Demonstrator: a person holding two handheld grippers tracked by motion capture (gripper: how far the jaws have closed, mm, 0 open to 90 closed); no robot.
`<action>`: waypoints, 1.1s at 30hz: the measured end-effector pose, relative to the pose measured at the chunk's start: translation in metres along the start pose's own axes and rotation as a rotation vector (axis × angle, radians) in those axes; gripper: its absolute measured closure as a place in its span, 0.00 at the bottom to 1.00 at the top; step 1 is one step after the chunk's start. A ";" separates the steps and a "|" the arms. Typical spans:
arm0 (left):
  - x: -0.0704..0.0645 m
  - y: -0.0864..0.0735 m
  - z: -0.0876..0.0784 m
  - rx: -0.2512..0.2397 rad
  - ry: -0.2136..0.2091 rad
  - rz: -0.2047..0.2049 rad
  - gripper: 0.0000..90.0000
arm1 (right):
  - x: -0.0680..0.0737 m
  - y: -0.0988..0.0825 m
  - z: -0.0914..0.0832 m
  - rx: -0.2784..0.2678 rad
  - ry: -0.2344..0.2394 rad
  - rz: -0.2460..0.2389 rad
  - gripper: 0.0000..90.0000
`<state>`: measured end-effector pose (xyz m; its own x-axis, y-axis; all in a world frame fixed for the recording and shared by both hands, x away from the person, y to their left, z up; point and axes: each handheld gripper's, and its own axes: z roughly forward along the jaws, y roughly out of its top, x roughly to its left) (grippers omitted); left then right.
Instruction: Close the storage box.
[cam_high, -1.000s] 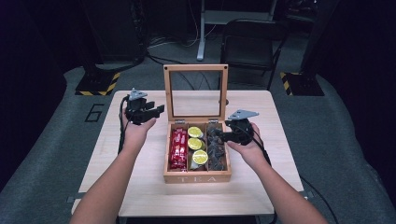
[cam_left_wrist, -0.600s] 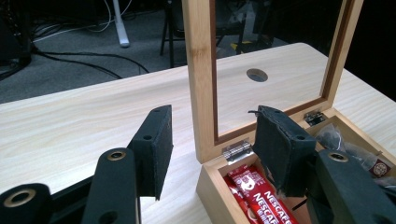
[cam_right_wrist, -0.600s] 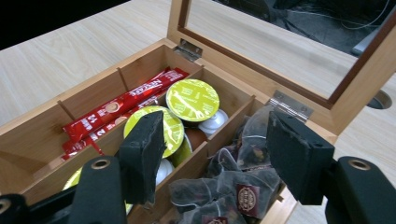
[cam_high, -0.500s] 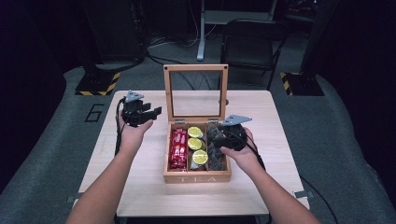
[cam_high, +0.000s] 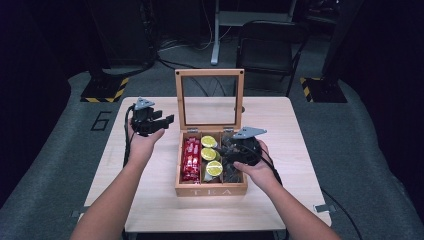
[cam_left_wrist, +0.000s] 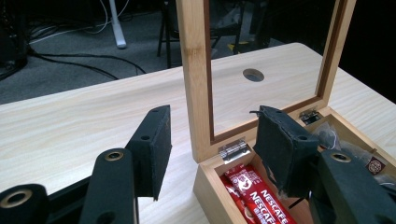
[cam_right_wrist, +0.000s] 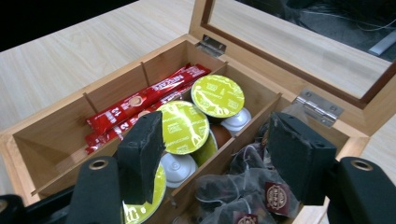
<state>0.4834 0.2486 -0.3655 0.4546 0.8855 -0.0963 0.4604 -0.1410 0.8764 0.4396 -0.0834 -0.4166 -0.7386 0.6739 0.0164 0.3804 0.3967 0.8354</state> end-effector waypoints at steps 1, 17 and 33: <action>0.000 0.000 0.000 0.001 0.000 -0.001 0.51 | 0.001 0.000 0.000 0.006 0.006 -0.008 0.40; 0.001 -0.001 -0.001 0.002 0.003 -0.001 0.51 | 0.019 -0.006 0.006 0.029 0.030 -0.062 0.36; 0.001 -0.004 0.000 0.011 0.004 0.002 0.51 | 0.033 -0.017 0.013 0.052 0.081 -0.050 0.33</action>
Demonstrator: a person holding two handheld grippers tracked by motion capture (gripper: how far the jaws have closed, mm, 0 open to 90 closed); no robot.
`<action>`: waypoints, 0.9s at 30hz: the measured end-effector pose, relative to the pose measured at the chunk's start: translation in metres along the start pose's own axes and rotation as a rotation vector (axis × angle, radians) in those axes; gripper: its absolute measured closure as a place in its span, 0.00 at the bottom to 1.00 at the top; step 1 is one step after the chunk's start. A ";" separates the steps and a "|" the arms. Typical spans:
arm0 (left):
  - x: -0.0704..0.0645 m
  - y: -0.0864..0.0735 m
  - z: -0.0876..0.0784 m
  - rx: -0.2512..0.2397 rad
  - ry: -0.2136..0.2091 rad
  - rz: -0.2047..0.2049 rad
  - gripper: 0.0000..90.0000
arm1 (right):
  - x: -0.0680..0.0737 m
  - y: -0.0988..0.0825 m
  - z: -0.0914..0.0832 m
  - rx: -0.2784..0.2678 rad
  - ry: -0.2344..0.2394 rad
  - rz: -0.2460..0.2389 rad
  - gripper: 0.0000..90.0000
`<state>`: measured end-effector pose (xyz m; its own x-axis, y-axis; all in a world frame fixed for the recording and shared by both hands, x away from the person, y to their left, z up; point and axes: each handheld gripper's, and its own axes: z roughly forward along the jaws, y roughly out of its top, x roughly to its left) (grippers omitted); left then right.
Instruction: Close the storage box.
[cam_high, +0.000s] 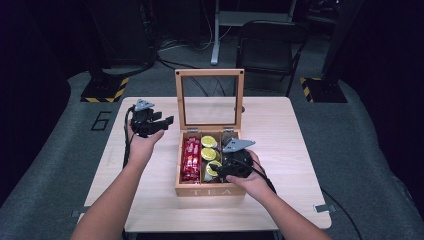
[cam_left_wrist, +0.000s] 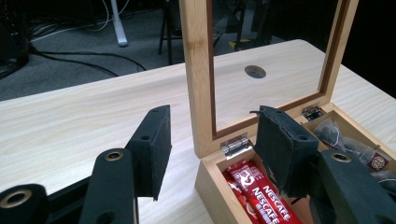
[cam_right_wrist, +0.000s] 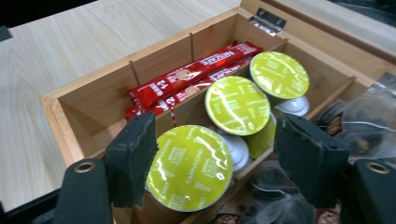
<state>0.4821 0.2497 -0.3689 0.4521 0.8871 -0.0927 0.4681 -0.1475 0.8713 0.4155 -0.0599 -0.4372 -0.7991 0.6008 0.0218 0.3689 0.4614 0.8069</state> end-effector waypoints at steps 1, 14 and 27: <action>0.000 0.000 0.000 0.000 0.000 -0.001 0.51 | 0.000 -0.001 0.001 0.000 0.008 -0.004 0.32; 0.001 -0.001 0.000 -0.005 0.003 -0.005 0.51 | 0.006 -0.008 0.012 0.047 0.021 -0.026 0.30; -0.001 -0.001 0.001 -0.002 -0.001 -0.002 0.51 | 0.010 -0.010 0.017 0.075 0.029 -0.044 0.31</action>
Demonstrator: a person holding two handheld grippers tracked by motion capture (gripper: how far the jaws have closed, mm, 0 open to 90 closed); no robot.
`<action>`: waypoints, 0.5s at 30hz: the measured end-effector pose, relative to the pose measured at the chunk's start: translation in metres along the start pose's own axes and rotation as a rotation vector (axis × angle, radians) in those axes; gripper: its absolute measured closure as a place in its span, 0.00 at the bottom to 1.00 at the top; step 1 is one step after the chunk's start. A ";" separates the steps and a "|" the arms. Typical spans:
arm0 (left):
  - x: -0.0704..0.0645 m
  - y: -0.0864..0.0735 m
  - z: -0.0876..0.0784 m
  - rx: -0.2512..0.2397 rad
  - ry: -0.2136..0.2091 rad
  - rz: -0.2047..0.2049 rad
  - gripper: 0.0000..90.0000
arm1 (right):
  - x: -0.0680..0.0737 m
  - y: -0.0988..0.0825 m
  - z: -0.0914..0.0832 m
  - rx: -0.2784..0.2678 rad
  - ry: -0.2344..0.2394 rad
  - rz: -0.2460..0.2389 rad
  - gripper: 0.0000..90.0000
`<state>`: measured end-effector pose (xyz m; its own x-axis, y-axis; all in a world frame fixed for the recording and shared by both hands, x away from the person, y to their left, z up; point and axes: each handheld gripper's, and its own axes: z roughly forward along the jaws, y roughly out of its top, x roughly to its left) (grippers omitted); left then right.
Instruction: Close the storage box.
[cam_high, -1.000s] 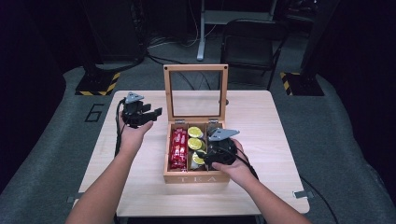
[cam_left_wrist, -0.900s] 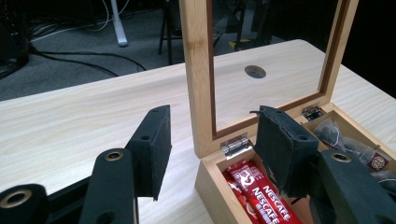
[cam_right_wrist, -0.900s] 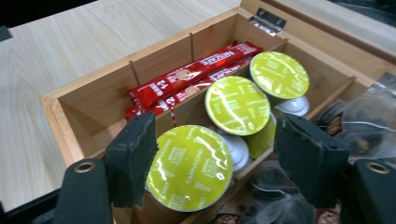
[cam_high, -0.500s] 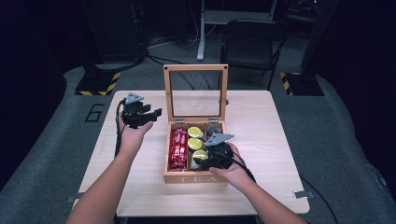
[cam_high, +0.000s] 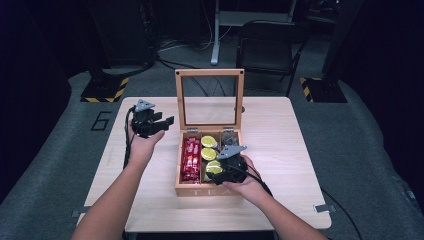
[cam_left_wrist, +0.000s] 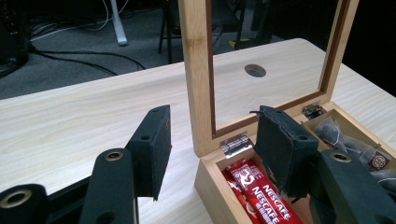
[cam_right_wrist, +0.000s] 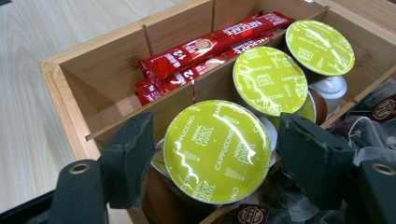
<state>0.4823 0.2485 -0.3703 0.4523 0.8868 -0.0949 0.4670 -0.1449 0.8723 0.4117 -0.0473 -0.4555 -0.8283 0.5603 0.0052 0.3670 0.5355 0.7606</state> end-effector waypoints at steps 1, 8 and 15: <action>0.000 0.000 0.000 0.000 0.000 0.000 0.51 | 0.000 0.000 0.000 0.002 -0.002 -0.001 0.31; 0.000 -0.001 0.000 0.004 0.002 -0.001 0.51 | 0.002 0.000 0.001 0.016 -0.004 -0.016 0.39; 0.000 -0.001 0.001 0.003 0.002 -0.002 0.51 | 0.002 0.000 0.000 0.015 -0.011 -0.019 0.41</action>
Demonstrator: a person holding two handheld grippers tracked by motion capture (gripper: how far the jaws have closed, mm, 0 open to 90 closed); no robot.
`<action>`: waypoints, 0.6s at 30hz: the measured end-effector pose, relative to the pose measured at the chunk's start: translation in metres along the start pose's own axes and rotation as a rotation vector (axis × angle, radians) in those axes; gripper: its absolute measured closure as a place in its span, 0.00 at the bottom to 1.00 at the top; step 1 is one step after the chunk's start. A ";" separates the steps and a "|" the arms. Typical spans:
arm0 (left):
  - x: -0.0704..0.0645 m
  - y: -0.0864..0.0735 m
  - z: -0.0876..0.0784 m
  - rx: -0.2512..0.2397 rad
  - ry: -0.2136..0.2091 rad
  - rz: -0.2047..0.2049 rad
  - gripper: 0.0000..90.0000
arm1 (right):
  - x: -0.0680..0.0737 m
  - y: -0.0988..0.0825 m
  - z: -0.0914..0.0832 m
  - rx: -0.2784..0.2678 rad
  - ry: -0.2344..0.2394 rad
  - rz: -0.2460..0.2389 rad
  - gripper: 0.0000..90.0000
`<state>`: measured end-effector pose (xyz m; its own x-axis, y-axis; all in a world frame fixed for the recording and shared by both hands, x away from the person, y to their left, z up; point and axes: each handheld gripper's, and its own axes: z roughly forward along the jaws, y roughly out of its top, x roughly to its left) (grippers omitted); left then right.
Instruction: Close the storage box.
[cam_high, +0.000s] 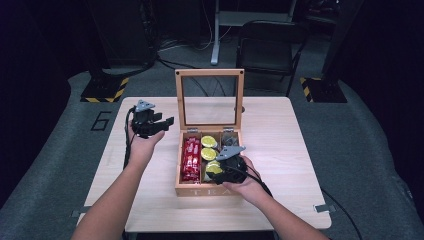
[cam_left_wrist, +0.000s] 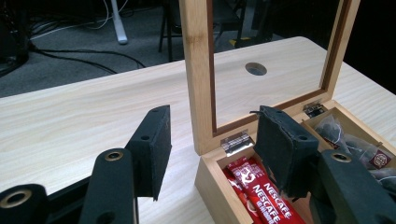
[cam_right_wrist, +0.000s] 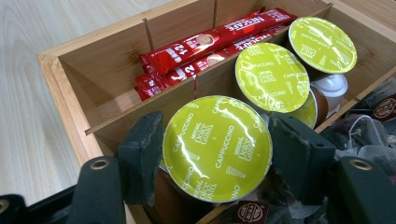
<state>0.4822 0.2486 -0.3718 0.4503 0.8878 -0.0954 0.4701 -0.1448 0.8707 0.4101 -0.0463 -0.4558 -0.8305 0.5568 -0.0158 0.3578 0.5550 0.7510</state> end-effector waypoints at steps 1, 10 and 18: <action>0.000 0.000 0.000 0.000 0.001 0.000 0.51 | 0.000 0.000 0.000 0.004 0.005 -0.001 0.41; 0.000 0.000 0.000 0.002 0.001 0.000 0.51 | 0.000 0.002 -0.004 -0.015 0.002 0.013 0.41; 0.000 0.000 0.000 0.001 0.001 0.001 0.51 | -0.004 0.006 -0.012 -0.041 0.004 0.031 0.41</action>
<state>0.4821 0.2488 -0.3717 0.4500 0.8881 -0.0942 0.4701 -0.1459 0.8704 0.4101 -0.0525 -0.4435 -0.8211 0.5706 0.0109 0.3659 0.5117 0.7774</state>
